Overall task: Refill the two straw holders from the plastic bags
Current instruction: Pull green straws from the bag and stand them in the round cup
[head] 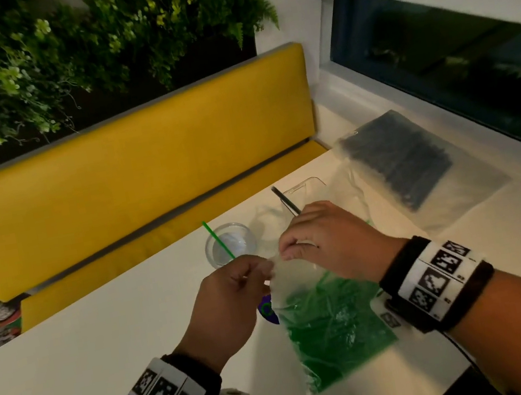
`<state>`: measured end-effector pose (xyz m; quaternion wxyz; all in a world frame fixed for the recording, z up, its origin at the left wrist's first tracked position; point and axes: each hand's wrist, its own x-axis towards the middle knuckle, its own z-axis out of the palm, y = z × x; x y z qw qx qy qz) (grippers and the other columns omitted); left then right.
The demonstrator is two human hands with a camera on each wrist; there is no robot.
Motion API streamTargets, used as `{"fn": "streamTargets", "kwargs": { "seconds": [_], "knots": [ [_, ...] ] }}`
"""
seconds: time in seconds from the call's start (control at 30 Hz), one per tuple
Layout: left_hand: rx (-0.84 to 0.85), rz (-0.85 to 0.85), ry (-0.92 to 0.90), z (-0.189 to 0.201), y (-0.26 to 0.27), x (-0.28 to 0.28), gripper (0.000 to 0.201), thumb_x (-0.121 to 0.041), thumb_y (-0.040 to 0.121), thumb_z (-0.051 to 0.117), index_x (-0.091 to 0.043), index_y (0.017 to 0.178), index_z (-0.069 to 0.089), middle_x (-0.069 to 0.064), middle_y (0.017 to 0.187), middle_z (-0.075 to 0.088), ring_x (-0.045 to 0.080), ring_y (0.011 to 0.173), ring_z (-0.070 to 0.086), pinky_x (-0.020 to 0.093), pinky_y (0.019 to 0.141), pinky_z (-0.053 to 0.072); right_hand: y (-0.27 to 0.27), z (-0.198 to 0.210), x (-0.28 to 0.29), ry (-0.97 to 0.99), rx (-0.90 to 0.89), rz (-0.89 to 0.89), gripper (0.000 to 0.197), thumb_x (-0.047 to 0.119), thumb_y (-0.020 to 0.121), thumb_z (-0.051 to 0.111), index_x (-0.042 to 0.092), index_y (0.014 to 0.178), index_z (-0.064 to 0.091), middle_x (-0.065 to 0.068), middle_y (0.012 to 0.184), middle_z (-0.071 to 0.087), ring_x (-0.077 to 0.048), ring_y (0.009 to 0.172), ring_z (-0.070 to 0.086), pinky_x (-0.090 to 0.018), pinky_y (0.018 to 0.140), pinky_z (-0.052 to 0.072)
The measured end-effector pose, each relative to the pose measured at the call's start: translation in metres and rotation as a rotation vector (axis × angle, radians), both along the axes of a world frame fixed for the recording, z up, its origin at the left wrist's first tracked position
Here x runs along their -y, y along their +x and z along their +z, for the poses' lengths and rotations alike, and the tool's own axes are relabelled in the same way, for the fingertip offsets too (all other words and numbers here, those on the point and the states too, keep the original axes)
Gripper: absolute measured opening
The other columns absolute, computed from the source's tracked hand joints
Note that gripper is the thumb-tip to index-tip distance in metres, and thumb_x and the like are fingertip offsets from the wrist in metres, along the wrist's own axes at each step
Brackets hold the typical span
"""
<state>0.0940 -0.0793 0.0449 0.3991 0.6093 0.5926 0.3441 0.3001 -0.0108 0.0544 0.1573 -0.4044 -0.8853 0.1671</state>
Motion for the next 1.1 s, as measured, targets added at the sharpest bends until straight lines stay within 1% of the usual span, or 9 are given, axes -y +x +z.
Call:
{"fn": "streamTargets", "kwargs": {
  "seconds": [0.23, 0.47, 0.6, 0.73, 0.87, 0.9, 0.97, 1.03, 1.1],
  "knots": [
    [0.112, 0.13, -0.042, -0.003, -0.041, 0.02, 0.023, -0.008, 0.1, 0.054, -0.013, 0.09, 0.074, 0.001, 0.086, 0.076, 0.016, 0.076, 0.073, 0.032, 0.072, 0.06, 0.061, 0.003, -0.019, 0.13, 0.182, -0.143, 0.029, 0.053, 0.093, 0.041, 0.039, 0.1, 0.065, 0.026, 0.098, 0.061, -0.003, 0.097, 0.048, -0.029, 0.103, 0.026],
    [0.109, 0.123, -0.107, -0.003, -0.07, 0.039, 0.025, -0.014, 0.099, 0.056, -0.017, 0.085, 0.076, 0.005, 0.087, 0.076, 0.019, 0.081, 0.073, 0.041, 0.082, 0.059, 0.106, 0.0, -0.017, 0.203, 0.118, -0.265, 0.024, 0.047, 0.092, 0.047, 0.034, 0.092, 0.067, 0.017, 0.091, 0.068, -0.016, 0.088, 0.058, -0.04, 0.094, 0.039],
    [-0.021, 0.041, -0.016, 0.02, -0.054, 0.023, 0.031, -0.05, 0.083, 0.063, -0.027, 0.101, 0.074, -0.01, 0.103, 0.074, 0.004, 0.098, 0.066, 0.013, 0.083, 0.048, 0.095, 0.002, -0.007, 0.233, 0.031, -0.173, 0.029, 0.048, 0.095, 0.043, 0.031, 0.096, 0.067, 0.016, 0.092, 0.067, -0.009, 0.087, 0.055, -0.031, 0.081, 0.039],
    [-0.376, -0.321, -0.195, 0.013, -0.009, -0.021, 0.079, -0.086, 0.069, 0.043, -0.04, 0.133, 0.056, -0.014, 0.118, 0.067, 0.004, 0.111, 0.062, 0.026, 0.104, 0.043, 0.079, 0.001, 0.0, 0.251, -0.058, -0.138, 0.03, 0.047, 0.095, 0.045, 0.028, 0.1, 0.068, 0.014, 0.096, 0.068, -0.009, 0.088, 0.055, -0.029, 0.08, 0.042],
    [-0.602, -0.447, -0.213, -0.003, 0.012, -0.034, 0.061, -0.056, 0.098, 0.045, -0.033, 0.153, 0.031, -0.002, 0.141, 0.055, 0.015, 0.126, 0.055, 0.023, 0.103, 0.036, 0.077, -0.008, 0.007, 0.288, -0.12, -0.213, 0.027, 0.041, 0.096, 0.048, 0.025, 0.1, 0.069, 0.011, 0.101, 0.069, -0.013, 0.094, 0.057, -0.025, 0.081, 0.041],
    [-0.611, -0.492, -0.225, -0.006, 0.013, -0.034, 0.052, -0.049, 0.101, 0.045, -0.029, 0.149, 0.04, 0.001, 0.135, 0.06, 0.017, 0.123, 0.058, 0.024, 0.098, 0.039, 0.077, -0.01, 0.011, 0.291, -0.137, -0.255, 0.024, 0.039, 0.097, 0.051, 0.024, 0.101, 0.07, 0.009, 0.105, 0.068, -0.015, 0.098, 0.058, -0.025, 0.085, 0.041],
    [-0.591, -0.58, -0.243, -0.013, 0.015, -0.028, 0.029, -0.038, 0.102, 0.046, -0.019, 0.107, 0.068, 0.003, 0.098, 0.071, 0.018, 0.093, 0.067, 0.026, 0.079, 0.045, 0.073, -0.012, 0.026, 0.272, -0.221, -0.43, 0.018, 0.036, 0.094, 0.06, 0.023, 0.103, 0.069, 0.004, 0.112, 0.061, -0.017, 0.102, 0.055, -0.028, 0.09, 0.042],
    [-0.461, -0.518, -0.265, -0.023, 0.02, -0.023, 0.031, -0.029, 0.096, 0.052, -0.013, 0.075, 0.067, 0.002, 0.072, 0.068, 0.011, 0.065, 0.062, 0.026, 0.065, 0.046, 0.066, -0.016, 0.049, 0.137, -0.398, -0.657, 0.022, 0.044, 0.088, 0.065, 0.023, 0.092, 0.06, 0.003, 0.098, 0.052, -0.012, 0.085, 0.051, -0.029, 0.076, 0.047],
    [-0.266, -0.39, -0.289, -0.027, 0.029, -0.015, 0.026, -0.02, 0.092, 0.058, -0.002, 0.074, 0.065, 0.002, 0.065, 0.063, 0.001, 0.051, 0.055, 0.023, 0.058, 0.045, 0.049, -0.017, 0.072, -0.29, -0.568, -0.73, 0.049, 0.064, 0.083, 0.06, 0.015, 0.078, 0.051, -0.001, 0.074, 0.051, -0.012, 0.064, 0.048, -0.037, 0.062, 0.047]
  ]
}}
